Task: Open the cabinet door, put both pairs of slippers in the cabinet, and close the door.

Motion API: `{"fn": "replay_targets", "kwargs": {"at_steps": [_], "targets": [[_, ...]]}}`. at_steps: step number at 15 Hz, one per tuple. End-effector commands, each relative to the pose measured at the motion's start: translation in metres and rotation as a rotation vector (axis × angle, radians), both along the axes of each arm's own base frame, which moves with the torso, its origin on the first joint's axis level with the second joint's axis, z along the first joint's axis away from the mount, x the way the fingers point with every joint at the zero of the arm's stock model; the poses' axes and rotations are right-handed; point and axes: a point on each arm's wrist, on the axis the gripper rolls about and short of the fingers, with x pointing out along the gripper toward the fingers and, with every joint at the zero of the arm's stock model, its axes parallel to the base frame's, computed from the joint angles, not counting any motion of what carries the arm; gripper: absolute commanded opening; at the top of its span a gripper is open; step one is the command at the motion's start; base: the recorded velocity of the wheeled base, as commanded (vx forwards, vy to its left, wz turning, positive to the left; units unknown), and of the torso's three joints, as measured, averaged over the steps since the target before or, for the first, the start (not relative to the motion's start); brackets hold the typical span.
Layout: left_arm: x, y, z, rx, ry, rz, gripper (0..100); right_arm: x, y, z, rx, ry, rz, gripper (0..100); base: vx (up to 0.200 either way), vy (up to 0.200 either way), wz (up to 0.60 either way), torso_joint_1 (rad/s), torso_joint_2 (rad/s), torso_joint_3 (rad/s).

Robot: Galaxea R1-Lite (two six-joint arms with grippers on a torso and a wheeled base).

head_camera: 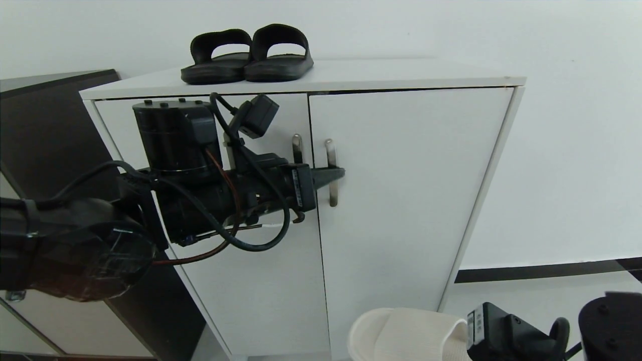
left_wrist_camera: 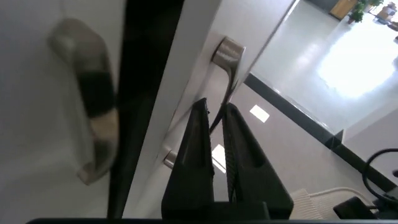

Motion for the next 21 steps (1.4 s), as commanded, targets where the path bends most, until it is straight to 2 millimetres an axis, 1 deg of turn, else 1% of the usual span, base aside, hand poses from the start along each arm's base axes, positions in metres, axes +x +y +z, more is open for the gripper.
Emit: {"fn": "replay_targets", "kwargs": {"at_steps": [1, 5, 7, 9, 11, 12, 14, 15, 21], "targets": [[-0.022, 0.010, 0.007, -0.013, -0.019, -0.015, 0, -0.007, -0.007, 0.003, 0.024, -0.002, 0.039, 0, 0.000, 0.000, 0.00, 0.000, 0.00, 0.000], [-0.055, 0.026, 0.010, -0.022, -0.033, -0.035, 0, -0.008, -0.008, 0.001, 0.021, 0.000, 0.064, 0, 0.000, 0.000, 0.00, 0.000, 0.00, 0.000], [-0.078, 0.037, 0.013, -0.036, -0.052, -0.049, 0, -0.008, -0.007, 0.001, 0.017, 0.002, 0.063, 0, 0.000, 0.000, 0.00, 0.000, 0.00, 0.000], [-0.085, 0.044, 0.016, -0.046, -0.065, -0.046, 0, -0.008, -0.007, 0.000, 0.013, 0.003, 0.064, 0, 0.000, 0.000, 0.00, 0.000, 0.00, 0.000], [-0.068, 0.050, 0.016, -0.042, -0.056, 0.016, 0, -0.007, -0.007, 0.000, 0.013, 0.003, 0.064, 0, 0.000, 0.000, 0.00, 0.000, 0.00, 0.000], [-0.058, 0.049, 0.016, -0.039, -0.052, 0.037, 0, -0.007, -0.007, 0.000, 0.013, 0.003, 0.064, 0, 0.000, 0.000, 0.00, 0.000, 0.00, 0.000], [-0.048, 0.045, 0.012, -0.029, -0.042, 0.040, 0, -0.007, -0.007, 0.000, 0.012, 0.002, 0.062, 0, 0.000, 0.000, 0.00, 0.000, 0.00, 0.000], [-0.039, 0.040, 0.015, -0.032, -0.046, 0.043, 0, -0.007, -0.007, 0.000, 0.011, 0.001, 0.058, 0, 0.000, 0.000, 0.00, 0.000, 0.00, 0.000], [-0.014, 0.030, 0.022, -0.038, -0.063, 0.077, 0, -0.008, -0.007, 0.001, 0.016, -0.002, 0.058, 0, 0.000, 0.000, 0.00, 0.000, 0.00, 0.000]]}}
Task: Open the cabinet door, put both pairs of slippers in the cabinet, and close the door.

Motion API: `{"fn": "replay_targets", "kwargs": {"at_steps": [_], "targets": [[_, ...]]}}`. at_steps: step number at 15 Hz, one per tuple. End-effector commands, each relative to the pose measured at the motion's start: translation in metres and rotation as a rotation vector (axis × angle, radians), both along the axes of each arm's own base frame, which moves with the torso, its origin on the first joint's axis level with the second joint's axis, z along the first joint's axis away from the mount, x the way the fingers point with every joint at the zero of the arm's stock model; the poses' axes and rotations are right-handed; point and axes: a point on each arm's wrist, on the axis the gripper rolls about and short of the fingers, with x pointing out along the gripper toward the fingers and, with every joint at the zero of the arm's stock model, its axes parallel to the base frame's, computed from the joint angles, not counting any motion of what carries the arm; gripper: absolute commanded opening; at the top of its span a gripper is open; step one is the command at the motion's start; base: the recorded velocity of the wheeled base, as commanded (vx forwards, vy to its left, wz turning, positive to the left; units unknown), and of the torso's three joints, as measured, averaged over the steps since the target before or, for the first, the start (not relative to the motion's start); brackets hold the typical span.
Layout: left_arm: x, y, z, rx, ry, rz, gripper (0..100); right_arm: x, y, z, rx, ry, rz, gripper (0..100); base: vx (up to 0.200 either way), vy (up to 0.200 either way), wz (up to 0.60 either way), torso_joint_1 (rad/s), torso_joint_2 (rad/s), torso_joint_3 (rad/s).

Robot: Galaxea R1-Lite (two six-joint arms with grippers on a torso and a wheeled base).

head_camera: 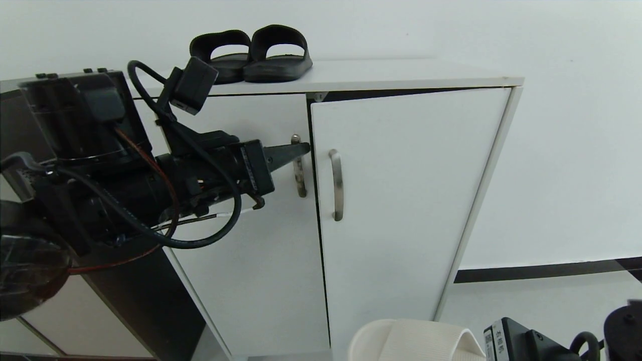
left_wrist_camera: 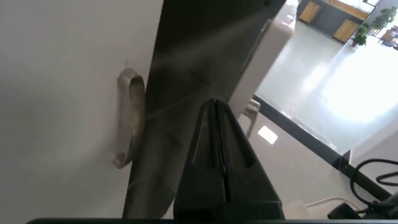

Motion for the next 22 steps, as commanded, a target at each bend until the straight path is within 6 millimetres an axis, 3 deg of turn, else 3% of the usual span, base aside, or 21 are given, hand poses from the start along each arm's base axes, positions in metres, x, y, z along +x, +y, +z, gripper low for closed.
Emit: {"fn": "replay_targets", "kwargs": {"at_steps": [1, 8, 12, 13, 17, 20, 22], "targets": [[0.012, -0.007, -0.003, 0.006, 0.009, 0.003, 0, 0.000, 0.000, 0.000, 0.002, -0.001, 0.000, 0, 0.000, 0.000, 0.00, 0.000, 0.00, 0.000], [0.040, -0.021, -0.007, 0.011, 0.022, 0.054, 0, 0.000, 0.000, 0.000, 0.001, -0.002, 0.000, 0, 0.000, 0.000, 0.00, 0.000, 0.00, 0.000], [0.039, -0.023, -0.008, 0.011, 0.027, 0.049, 0, -0.002, -0.001, -0.003, -0.011, 0.007, 0.005, 0, -0.050, 0.000, 0.00, -0.001, 0.00, 0.001], [0.035, -0.026, -0.009, 0.012, 0.028, 0.038, 0, -0.006, -0.003, -0.007, -0.028, 0.015, 0.022, 0, -0.200, 0.000, 0.00, 0.007, 0.01, 0.002], [-0.021, -0.061, -0.009, 0.018, 0.026, -0.109, 0, -0.030, -0.006, -0.015, -0.049, 0.025, 0.132, 0, -0.200, 0.000, 0.00, 0.002, 0.00, 0.002], [-0.030, -0.075, -0.012, 0.025, 0.033, -0.149, 0, -0.037, -0.007, -0.017, -0.054, 0.030, 0.169, 0, -0.200, 0.000, 0.00, -0.001, 0.01, 0.001], [-0.026, -0.068, -0.011, 0.015, 0.037, -0.118, 0, -0.032, 0.002, -0.014, -0.046, 0.049, 0.145, 0, 0.000, 0.000, 0.00, 0.000, 0.00, 0.000]]}}
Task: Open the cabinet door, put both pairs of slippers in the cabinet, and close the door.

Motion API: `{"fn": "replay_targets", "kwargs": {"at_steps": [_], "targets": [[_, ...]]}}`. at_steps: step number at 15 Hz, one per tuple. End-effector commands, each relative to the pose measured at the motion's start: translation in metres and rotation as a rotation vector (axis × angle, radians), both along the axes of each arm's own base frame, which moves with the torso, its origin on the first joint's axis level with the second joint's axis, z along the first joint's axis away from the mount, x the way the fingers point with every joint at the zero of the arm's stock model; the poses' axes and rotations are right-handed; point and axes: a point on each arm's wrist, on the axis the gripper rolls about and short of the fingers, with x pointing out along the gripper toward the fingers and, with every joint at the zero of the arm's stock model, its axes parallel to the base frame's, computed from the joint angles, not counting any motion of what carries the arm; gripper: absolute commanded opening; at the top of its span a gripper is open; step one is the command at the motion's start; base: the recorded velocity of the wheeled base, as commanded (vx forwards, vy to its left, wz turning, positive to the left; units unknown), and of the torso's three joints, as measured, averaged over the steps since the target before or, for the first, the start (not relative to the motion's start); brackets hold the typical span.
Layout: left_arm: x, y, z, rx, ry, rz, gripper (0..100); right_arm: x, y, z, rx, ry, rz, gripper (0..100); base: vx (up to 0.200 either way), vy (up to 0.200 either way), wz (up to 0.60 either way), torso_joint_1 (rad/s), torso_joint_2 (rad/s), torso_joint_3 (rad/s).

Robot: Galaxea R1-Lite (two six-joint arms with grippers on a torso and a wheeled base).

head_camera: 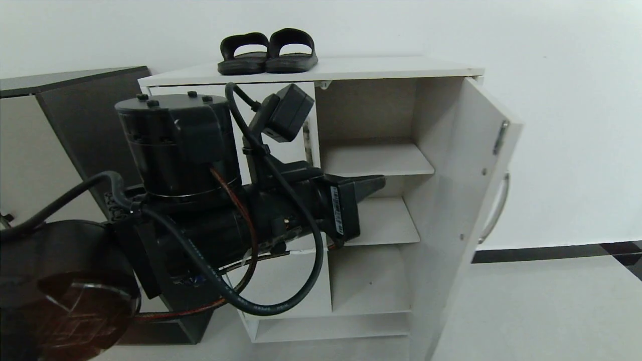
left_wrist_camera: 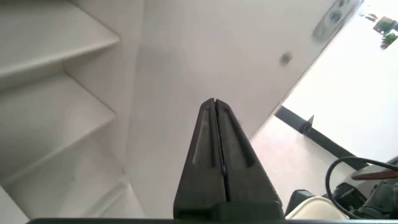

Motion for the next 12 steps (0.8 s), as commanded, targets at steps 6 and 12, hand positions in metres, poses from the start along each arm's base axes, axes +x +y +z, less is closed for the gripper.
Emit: {"fn": "replay_targets", "kwargs": {"at_steps": [6, 12], "targets": [[-0.068, 0.111, 0.020, 0.033, 0.008, 0.559, 0, 0.084, 0.060, 0.019, 0.053, -0.057, -0.763, 0, 0.000, 0.000, 0.00, 0.000, 0.00, 0.000], [-0.188, 0.218, -0.117, 0.280, 0.049, 1.304, 0, 0.125, 0.062, 0.011, 0.011, -0.122, -0.994, 0, 0.000, 0.000, 0.00, 0.000, 0.00, 0.000]]}}
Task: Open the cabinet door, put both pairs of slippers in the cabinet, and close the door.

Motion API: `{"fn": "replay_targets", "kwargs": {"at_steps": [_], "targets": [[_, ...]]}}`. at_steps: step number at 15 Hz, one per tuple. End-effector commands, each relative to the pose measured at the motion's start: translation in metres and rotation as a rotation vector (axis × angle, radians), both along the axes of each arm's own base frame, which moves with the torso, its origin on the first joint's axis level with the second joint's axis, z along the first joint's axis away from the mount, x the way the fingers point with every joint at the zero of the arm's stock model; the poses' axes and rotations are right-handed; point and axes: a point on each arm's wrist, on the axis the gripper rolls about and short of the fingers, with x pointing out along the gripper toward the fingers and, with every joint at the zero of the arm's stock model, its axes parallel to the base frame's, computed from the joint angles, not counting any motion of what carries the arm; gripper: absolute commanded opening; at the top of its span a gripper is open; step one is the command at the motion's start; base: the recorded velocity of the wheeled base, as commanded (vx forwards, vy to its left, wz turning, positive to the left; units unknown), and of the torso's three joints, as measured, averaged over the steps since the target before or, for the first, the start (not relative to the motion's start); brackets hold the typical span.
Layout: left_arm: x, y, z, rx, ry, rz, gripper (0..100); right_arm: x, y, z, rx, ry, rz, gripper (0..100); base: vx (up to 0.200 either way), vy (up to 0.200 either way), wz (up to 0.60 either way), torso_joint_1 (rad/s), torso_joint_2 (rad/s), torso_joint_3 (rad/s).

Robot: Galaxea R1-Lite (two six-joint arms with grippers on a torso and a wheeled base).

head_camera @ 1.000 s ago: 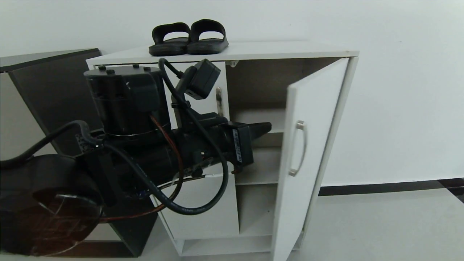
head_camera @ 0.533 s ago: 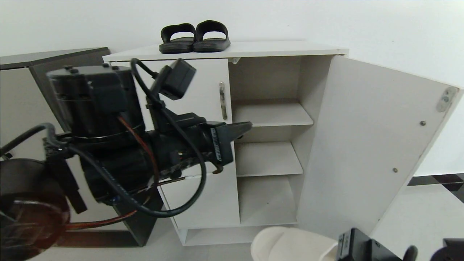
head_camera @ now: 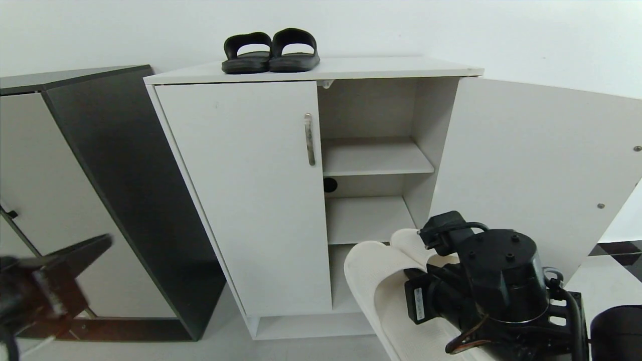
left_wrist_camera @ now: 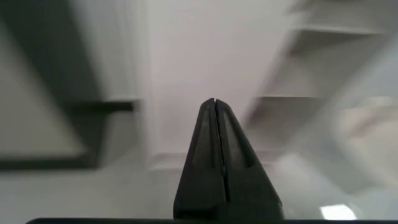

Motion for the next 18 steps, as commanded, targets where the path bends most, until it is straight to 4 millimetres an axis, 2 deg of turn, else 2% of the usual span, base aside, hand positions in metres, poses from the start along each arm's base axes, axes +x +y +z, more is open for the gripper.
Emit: {"fn": "replay_targets", "kwargs": {"at_steps": [1, 2, 3, 5, 7, 10, 11, 12, 18], "targets": [[-0.086, 0.036, -0.092, 0.093, -0.053, 0.387, 0, 0.006, 0.003, -0.008, -0.026, 0.008, -0.028, 0, 0.000, 0.000, 0.00, 0.000, 0.00, 0.000], [-0.103, 0.035, -0.111, 0.082, -0.141, 0.375, 0, 0.004, 0.001, -0.004, -0.034, -0.016, -0.054, 0, 0.000, 0.000, 0.00, 0.000, 0.00, 0.000], [-0.112, 0.034, -0.120, 0.084, -0.175, 0.324, 0, 0.003, 0.000, -0.004, -0.037, -0.017, -0.060, 0, 0.000, 0.000, 0.00, 0.000, 0.00, 0.000], [-0.116, 0.030, -0.137, 0.082, -0.172, 0.131, 0, 0.001, -0.002, -0.005, -0.024, -0.024, -0.059, 0, 0.000, 0.000, 0.00, 0.000, 0.00, 0.000], [-0.115, 0.028, -0.138, 0.037, -0.178, 0.023, 0, 0.001, -0.001, -0.004, -0.005, -0.037, -0.050, 0, 0.000, 0.000, 0.00, 0.000, 0.00, 0.000], [-0.115, 0.027, -0.137, 0.046, -0.161, -0.007, 0, -0.002, 0.004, -0.011, -0.020, -0.016, -0.012, 0, 0.000, 0.000, 0.00, 0.000, 0.00, 0.000], [-0.114, 0.027, -0.140, 0.089, -0.140, -0.011, 0, -0.001, 0.005, -0.013, -0.024, -0.013, -0.011, 0, 0.000, 0.000, 0.00, 0.000, 0.00, 0.000], [-0.115, 0.027, -0.141, 0.203, -0.150, -0.014, 0, -0.001, 0.005, -0.015, -0.025, -0.010, -0.012, 0, 0.000, 0.000, 0.00, 0.000, 0.00, 0.000], [-0.115, 0.027, -0.141, 0.131, -0.155, -0.019, 0, 0.005, 0.013, -0.020, -0.029, -0.004, -0.025, 0, 0.000, 0.000, 0.00, 0.000, 0.00, 0.000]]}}
